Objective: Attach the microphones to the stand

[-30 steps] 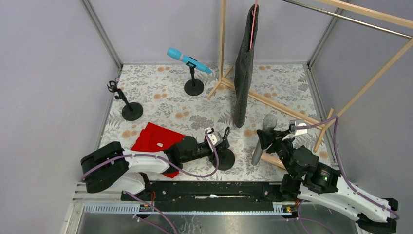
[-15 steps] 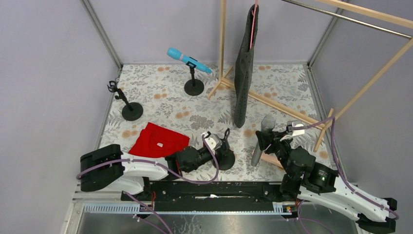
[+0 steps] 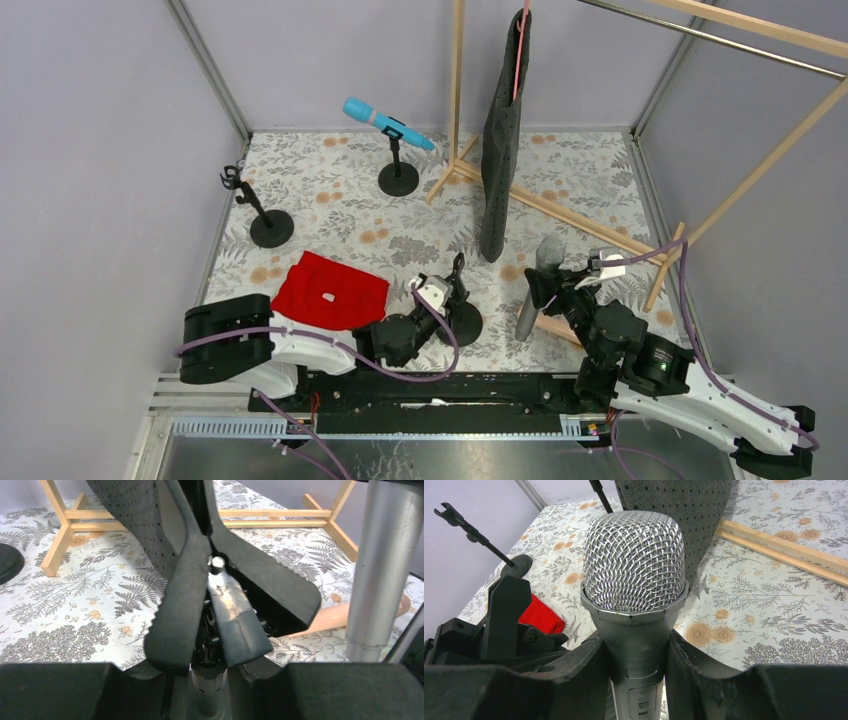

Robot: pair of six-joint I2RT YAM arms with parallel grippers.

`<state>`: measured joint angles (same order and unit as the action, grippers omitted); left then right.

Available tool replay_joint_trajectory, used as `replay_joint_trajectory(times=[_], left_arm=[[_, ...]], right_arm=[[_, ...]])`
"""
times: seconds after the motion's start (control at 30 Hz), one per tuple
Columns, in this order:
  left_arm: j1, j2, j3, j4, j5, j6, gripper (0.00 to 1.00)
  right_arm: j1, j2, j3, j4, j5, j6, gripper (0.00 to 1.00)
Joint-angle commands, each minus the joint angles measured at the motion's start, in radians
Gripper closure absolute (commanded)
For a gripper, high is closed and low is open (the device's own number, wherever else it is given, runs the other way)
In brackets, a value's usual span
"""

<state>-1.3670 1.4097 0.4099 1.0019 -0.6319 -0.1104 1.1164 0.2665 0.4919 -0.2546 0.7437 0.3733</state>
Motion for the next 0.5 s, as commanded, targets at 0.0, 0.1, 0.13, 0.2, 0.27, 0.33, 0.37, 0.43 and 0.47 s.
replay_joint_trajectory(times=[0.0, 0.1, 0.13, 0.2, 0.27, 0.33, 0.37, 0.43, 0.47], left_arm=[[0.000, 0.018, 0.067, -0.016, -0.090, 0.011, 0.72], [0.000, 0.011, 0.066, -0.034, -0.074, 0.029, 0.82], [0.000, 0.005, 0.057, -0.031, -0.060, 0.036, 0.85], [0.003, -0.008, 0.042, -0.021, -0.023, 0.069, 0.92], [0.015, -0.029, 0.019, -0.008, 0.044, 0.101, 0.97], [0.054, -0.059, 0.000, -0.020, 0.184, 0.104, 0.99], [0.082, -0.074, -0.004, -0.039, 0.283, 0.104, 0.99], [0.134, -0.101, -0.009, -0.064, 0.489, 0.104, 1.00], [0.148, -0.106, -0.011, -0.073, 0.541, 0.131, 1.00]], right_arm=[[0.002, -0.011, -0.009, 0.044, 0.037, 0.015, 1.00], [0.002, -0.008, -0.025, 0.077, 0.043, 0.003, 1.00], [0.003, -0.006, -0.032, 0.094, 0.043, -0.003, 1.00], [0.002, 0.005, -0.041, 0.121, 0.042, -0.009, 1.00], [0.002, 0.020, -0.043, 0.139, 0.032, -0.017, 1.00], [0.002, 0.034, -0.043, 0.149, 0.025, -0.022, 1.00], [0.002, 0.043, -0.044, 0.153, 0.019, -0.024, 1.00], [0.002, 0.054, -0.043, 0.155, 0.007, -0.030, 1.00], [0.002, 0.056, -0.043, 0.158, 0.001, -0.033, 1.00]])
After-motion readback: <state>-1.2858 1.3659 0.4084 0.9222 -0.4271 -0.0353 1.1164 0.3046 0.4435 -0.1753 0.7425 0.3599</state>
